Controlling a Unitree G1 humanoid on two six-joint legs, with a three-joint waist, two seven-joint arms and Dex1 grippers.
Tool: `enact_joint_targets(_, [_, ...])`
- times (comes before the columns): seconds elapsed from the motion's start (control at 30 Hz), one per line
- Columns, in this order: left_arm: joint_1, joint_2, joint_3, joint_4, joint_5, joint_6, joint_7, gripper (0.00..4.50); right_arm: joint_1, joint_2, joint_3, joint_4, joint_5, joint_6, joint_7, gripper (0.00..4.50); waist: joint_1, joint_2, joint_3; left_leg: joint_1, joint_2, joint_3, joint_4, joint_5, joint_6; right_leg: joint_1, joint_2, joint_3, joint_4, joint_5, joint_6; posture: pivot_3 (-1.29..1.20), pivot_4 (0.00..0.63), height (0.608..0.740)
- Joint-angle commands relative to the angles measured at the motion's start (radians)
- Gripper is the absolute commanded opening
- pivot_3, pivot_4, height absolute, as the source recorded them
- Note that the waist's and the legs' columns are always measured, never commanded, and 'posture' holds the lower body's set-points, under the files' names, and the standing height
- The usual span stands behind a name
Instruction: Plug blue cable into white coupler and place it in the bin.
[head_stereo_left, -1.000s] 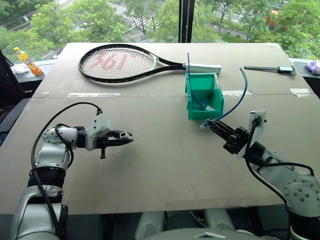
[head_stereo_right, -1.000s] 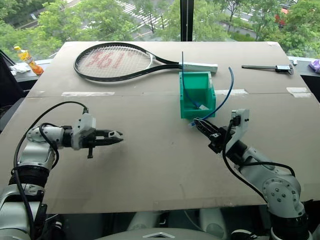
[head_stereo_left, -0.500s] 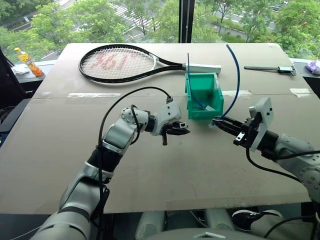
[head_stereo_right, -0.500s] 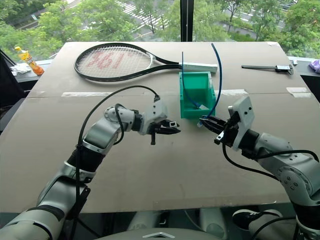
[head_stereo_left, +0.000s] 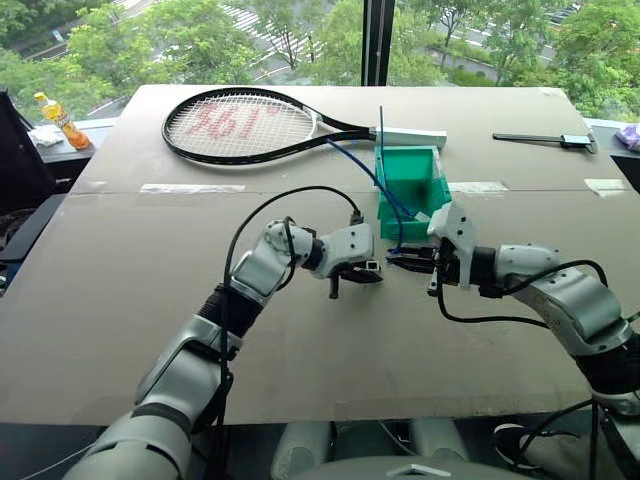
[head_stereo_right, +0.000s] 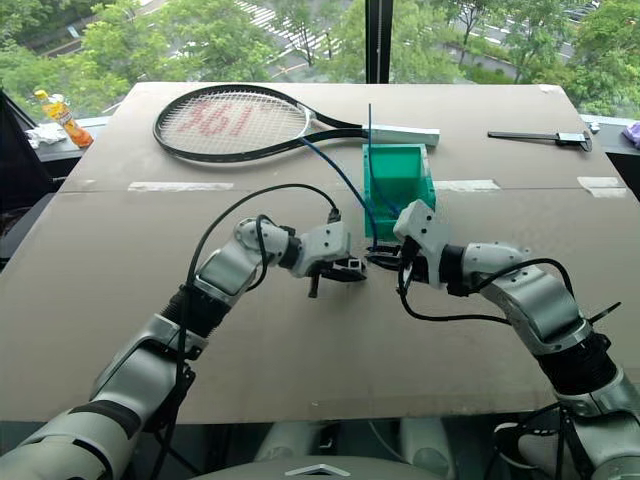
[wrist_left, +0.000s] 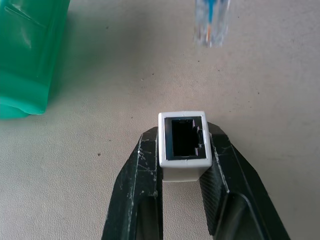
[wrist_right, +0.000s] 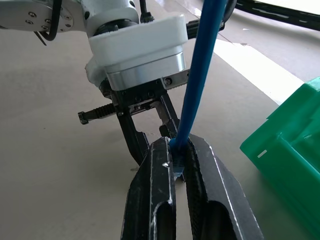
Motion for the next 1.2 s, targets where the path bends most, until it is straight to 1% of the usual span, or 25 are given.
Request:
enact_joint_targets(0.03, [0.009, -0.003, -0.003, -0.013, 0.009, -0.028, -0.016, 0.4, -0.052, 0.033, 0.011, 0.042, -0.045, -0.053, 0.06, 0.0, 0.001, 0.0, 0.0, 0.0, 0.0, 0.0, 0.0, 0.0, 0.0, 0.0, 0.0, 0.0, 0.0, 0.0, 0.0, 0.0, 0.15, 0.74])
enact_joint_targets(0.3, [0.016, -0.002, -0.001, -0.016, 0.016, -0.034, -0.018, 0.4, -0.105, 0.088, 0.018, 0.107, -0.094, -0.07, 0.141, 0.0, 0.003, 0.0, 0.0, 0.0, 0.0, -0.001, 0.0, 0.0, 0.0, 0.0, 0.0, 0.0, 0.0, 0.0, 0.0, 0.0, 0.15, 0.74])
enact_joint_targets(0.53, [0.005, -0.007, -0.001, -0.001, 0.019, -0.042, -0.025, 0.4, -0.12, 0.116, 0.035, 0.156, -0.141, -0.072, 0.192, 0.0, 0.003, 0.0, 0.0, 0.0, 0.0, 0.0, 0.0, 0.0, 0.0, 0.0, 0.0, 0.0, 0.001, 0.0, 0.0, 0.0, 0.15, 0.74])
enact_joint_targets(0.77, [0.002, -0.016, 0.001, 0.004, 0.024, -0.045, -0.03, 0.4, -0.104, 0.093, 0.064, 0.204, -0.215, -0.105, 0.248, 0.0, 0.003, 0.0, 0.0, 0.001, 0.0, -0.001, 0.0, 0.0, 0.0, 0.0, 0.0, 0.0, 0.001, 0.0, 0.0, 0.0, 0.15, 0.74])
enact_joint_targets(0.97, [0.0, -0.021, 0.002, 0.01, 0.032, -0.052, -0.029, 0.4, -0.111, 0.075, 0.08, 0.249, -0.282, -0.144, 0.266, 0.0, 0.003, 0.001, -0.001, 0.002, 0.0, 0.0, 0.0, 0.0, 0.0, 0.001, 0.0, 0.0, 0.001, 0.0, 0.0, 0.0, 0.15, 0.74])
enact_joint_targets(1.2, [-0.001, -0.026, 0.003, 0.016, 0.038, -0.058, -0.024, 0.4, -0.152, 0.074, 0.084, 0.26, -0.287, -0.12, 0.308, 0.0, 0.005, 0.001, -0.001, 0.002, 0.0, 0.0, 0.001, 0.0, 0.0, 0.002, 0.0, 0.0, 0.001, 0.0, 0.0, 0.0, 0.15, 0.74])
